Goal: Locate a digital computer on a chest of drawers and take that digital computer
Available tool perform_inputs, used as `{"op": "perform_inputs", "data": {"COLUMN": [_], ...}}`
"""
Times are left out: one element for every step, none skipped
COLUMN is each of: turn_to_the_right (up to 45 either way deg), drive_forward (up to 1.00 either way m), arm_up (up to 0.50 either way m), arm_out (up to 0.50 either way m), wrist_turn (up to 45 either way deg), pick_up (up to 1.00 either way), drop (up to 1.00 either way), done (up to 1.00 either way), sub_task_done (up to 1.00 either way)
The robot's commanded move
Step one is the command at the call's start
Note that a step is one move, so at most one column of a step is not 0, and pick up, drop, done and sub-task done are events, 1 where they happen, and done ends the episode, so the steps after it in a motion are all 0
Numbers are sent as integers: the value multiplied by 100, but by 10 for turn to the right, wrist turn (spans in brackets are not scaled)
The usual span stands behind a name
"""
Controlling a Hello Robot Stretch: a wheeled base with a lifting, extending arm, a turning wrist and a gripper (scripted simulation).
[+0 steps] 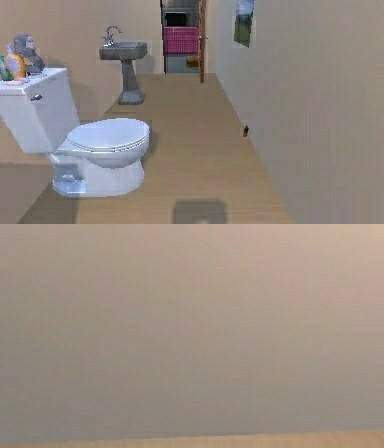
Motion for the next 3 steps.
{"op": "perform_inputs", "data": {"turn_to_the_right": [0, 120, 0], "drive_forward": [100, 0, 20], "arm_up": [0, 0, 0], "arm_out": [0, 0, 0], "wrist_turn": [0, 0, 0], "pick_up": [0, 0, 0], "drop": [0, 0, 0], "done": [0, 0, 0], "sub_task_done": [0, 0, 0]}}
